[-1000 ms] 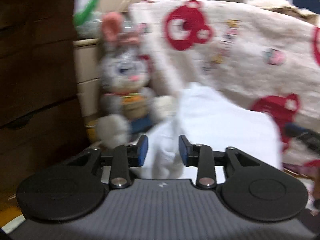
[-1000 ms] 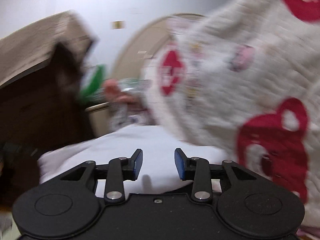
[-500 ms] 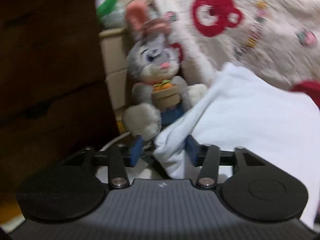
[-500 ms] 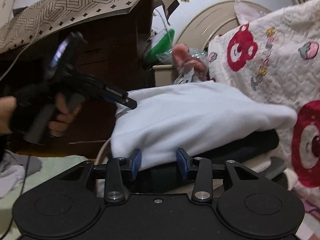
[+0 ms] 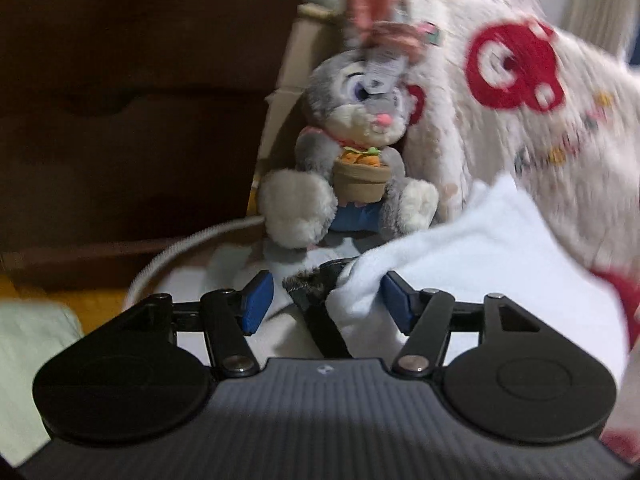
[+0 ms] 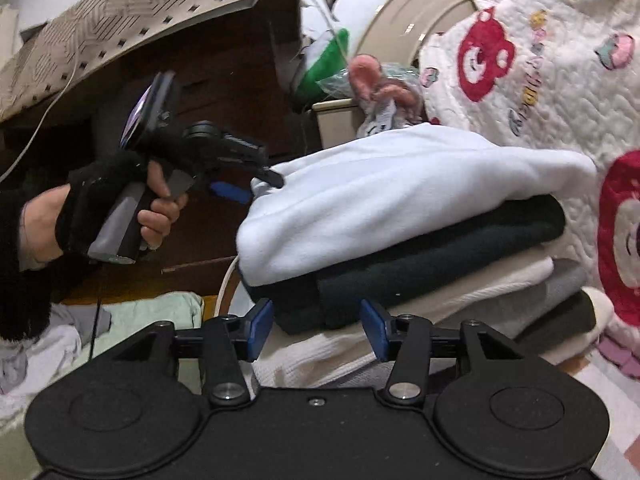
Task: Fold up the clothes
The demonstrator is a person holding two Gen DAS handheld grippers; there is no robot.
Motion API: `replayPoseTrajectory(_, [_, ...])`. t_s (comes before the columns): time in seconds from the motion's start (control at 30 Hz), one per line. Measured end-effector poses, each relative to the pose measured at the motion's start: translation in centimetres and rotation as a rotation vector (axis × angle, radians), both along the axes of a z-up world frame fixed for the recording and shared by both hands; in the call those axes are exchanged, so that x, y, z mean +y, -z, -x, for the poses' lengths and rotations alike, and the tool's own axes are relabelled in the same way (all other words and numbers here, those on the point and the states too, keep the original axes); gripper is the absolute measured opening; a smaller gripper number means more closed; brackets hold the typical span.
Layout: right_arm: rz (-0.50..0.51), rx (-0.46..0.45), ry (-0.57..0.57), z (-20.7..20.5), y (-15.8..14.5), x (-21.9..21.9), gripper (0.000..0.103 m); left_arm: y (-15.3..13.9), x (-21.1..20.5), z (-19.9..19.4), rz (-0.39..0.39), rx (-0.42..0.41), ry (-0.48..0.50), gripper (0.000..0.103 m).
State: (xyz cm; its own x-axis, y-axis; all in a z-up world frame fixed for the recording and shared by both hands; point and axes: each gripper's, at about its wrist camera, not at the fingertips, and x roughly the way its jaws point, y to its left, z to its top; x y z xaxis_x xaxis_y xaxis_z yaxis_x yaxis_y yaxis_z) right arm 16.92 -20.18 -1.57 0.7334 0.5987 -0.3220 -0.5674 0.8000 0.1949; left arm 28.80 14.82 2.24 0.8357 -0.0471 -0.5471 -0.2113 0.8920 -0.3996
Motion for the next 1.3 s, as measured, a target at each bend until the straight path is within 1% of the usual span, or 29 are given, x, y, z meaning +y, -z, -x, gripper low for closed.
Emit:
replayPoseTrajectory(0.1, [-0.073,0.029,0.056,0.2,0.2,-1.5,0.055,0.8,2.2,-0.4,0.189,0.043,-0.013,0.061])
replayPoseTrajectory(0.13, [-0.091,0.043,0.090,0.3,0.3,-2.0,0.055,0.8,2.3,-0.3,0.180,0.046,-0.008,0.061])
replayPoseTrajectory(0.2, [-0.123,0.069,0.155,0.3,0.4,-2.9,0.055,0.5,1.9,0.5,0.113,0.031,-0.011,0.061])
replayPoseTrajectory(0.27, [-0.126,0.085,0.212,0.4,0.5,-3.5,0.056,0.4,1.5,1.3,0.064,0.016,-0.020,0.061])
replayPoseTrajectory(0.37, [-0.118,0.114,0.291,0.4,0.3,-4.3,0.056,0.9,0.6,2.6,-0.006,0.059,0.008,0.059])
replayPoseTrajectory(0.43, [-0.104,0.119,0.305,1.0,0.0,-4.5,0.057,1.2,-0.2,3.6,-0.061,0.092,0.038,0.059])
replayPoseTrajectory(0.53, [-0.083,0.125,0.326,1.9,-0.5,-4.7,0.061,2.2,-2.1,5.4,-0.130,0.129,0.100,0.060])
replayPoseTrajectory(0.6, [-0.069,0.129,0.340,2.5,-0.8,-4.9,0.063,2.5,-3.8,7.0,-0.127,0.139,0.153,0.061])
replayPoseTrajectory(0.67, [-0.056,0.133,0.354,3.2,-1.2,-5.1,0.065,2.9,-5.5,8.6,-0.127,0.150,0.206,0.067])
replayPoseTrajectory(0.73, [-0.042,0.138,0.368,3.8,-1.5,-5.3,0.066,3.1,-7.8,10.0,-0.159,0.168,0.259,0.073])
replayPoseTrajectory(0.8, [-0.028,0.142,0.382,4.4,-1.8,-5.5,0.066,3.3,-10.2,11.5,-0.190,0.185,0.312,0.077])
replayPoseTrajectory(0.9, [0.000,0.135,0.394,5.7,-2.5,-5.6,0.068,3.5,-13.5,13.5,-0.242,0.210,0.389,0.079])
replayPoseTrajectory(1.0, [0.020,0.132,0.404,7.0,-3.2,-5.9,0.069,3.5,-15.7,15.7,-0.292,0.192,0.442,0.082])
replayPoseTrajectory(1.1, [0.039,0.136,0.416,8.5,-3.6,-6.0,0.071,2.9,-17.2,17.3,-0.337,0.162,0.471,0.086])
replayPoseTrajectory(1.23, [0.050,0.152,0.445,10.7,-3.4,-6.0,0.074,2.3,-18.8,19.3,-0.377,0.149,0.554,0.086])
replayPoseTrajectory(1.3, [0.045,0.162,0.461,11.9,-3.1,-5.9,0.075,2.2,-19.6,20.4,-0.422,0.144,0.594,0.086])
